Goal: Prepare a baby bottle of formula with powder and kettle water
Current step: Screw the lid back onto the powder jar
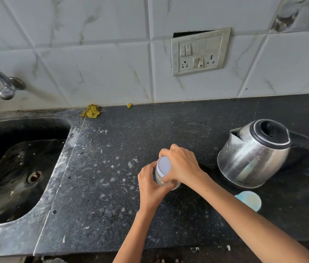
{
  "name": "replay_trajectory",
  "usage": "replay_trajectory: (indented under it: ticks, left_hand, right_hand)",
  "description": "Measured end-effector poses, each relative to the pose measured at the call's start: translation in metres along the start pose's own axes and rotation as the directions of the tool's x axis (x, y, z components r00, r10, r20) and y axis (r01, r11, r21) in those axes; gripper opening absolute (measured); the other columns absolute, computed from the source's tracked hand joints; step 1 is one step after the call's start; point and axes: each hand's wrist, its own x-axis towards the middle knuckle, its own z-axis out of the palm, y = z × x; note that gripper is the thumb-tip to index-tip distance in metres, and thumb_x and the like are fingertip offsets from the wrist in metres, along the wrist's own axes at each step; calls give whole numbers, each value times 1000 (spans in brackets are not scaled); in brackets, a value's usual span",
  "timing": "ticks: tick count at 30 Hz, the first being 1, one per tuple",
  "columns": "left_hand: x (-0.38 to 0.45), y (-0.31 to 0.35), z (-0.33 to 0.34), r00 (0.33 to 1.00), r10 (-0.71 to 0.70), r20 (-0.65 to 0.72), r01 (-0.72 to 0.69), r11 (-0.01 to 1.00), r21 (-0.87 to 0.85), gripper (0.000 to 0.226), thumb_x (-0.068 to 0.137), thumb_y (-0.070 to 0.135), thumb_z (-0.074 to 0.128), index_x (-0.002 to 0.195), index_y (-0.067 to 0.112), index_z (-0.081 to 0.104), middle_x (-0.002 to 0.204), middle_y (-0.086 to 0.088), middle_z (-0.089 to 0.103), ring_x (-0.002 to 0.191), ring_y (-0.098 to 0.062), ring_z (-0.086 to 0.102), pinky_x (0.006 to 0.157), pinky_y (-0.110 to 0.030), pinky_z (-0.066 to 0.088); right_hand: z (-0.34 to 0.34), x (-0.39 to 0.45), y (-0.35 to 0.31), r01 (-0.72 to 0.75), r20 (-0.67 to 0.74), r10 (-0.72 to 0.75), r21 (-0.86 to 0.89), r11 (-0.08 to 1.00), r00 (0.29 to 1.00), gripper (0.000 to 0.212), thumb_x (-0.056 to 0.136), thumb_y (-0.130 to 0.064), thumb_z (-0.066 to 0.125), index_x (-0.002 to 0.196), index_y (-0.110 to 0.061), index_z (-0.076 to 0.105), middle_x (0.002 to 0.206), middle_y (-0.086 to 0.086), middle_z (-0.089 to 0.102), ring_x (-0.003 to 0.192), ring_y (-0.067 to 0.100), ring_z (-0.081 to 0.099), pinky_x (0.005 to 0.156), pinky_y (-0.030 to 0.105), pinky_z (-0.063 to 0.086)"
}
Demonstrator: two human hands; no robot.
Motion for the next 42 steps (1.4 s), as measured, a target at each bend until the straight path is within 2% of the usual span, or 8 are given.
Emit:
replay_trajectory:
  ticks: [5,11,14,18,28,35,40,42]
  left_hand:
    - [1,-2,2,999,44,-20,-44,999,28,68,52,32,88,109,38,50,102,28,53,104,8,47,91,-8,26]
    - [0,-3,1,998,55,-17,-55,998,-5,65,52,39,86,108,37,53,103,29,54,105,8,48,90,-13,29]
    - [-1,-1,0,999,35,-15,-36,999,-26,63,52,47,83,107,38,53,103,34,53,105,10,47,89,-17,33]
    - [0,-2,1,1000,14,-18,-15,1000,-15,64,54,40,90,107,37,54,104,26,56,105,2,50,88,-20,37]
    - [0,0,5,999,-23,27,25,998,-63,69,49,51,79,107,36,46,111,16,50,110,-8,48,85,-24,42]
    - [-1,1,6,1000,-12,20,13,997,-76,65,50,55,76,104,44,41,115,15,52,113,-9,49,87,-21,39]
    - [-2,0,6,1000,-5,5,5,998,-64,68,51,55,74,108,32,47,110,15,53,109,-10,50,86,-23,40]
    - [-2,0,6,1000,1,5,-1,998,-56,67,50,55,74,107,31,48,109,15,53,109,-7,48,85,-17,36]
  right_hand:
    - [0,7,-14,-125,-5,125,-97,987,992,70,64,-49,80,117,-17,47,113,12,51,94,26,60,65,30,41]
    - [2,7,-15,-210,-27,208,-58,976,978,73,68,-62,71,116,-11,52,111,13,56,94,24,60,66,29,40]
    - [-5,5,-5,-107,82,111,-55,993,990,86,65,-71,69,126,-12,49,119,12,57,107,28,59,77,32,44]
    - [-16,3,11,113,247,-111,8,994,963,93,65,-44,82,145,-31,36,134,4,48,122,27,51,95,39,46]
    - [-18,0,5,73,44,-72,-14,997,996,50,61,-40,80,97,-12,61,96,4,66,81,21,60,61,28,42]
    - [-9,-8,7,-107,37,106,33,994,994,56,64,-59,75,89,-13,56,86,3,57,93,25,65,65,28,40]
    - [-8,-8,16,149,29,-149,-2,989,988,79,73,-52,73,138,-18,43,123,4,50,111,23,54,86,35,49]
    - [-8,-8,15,173,11,-173,20,985,985,69,74,-44,73,134,-23,49,120,5,51,107,24,56,86,35,51]
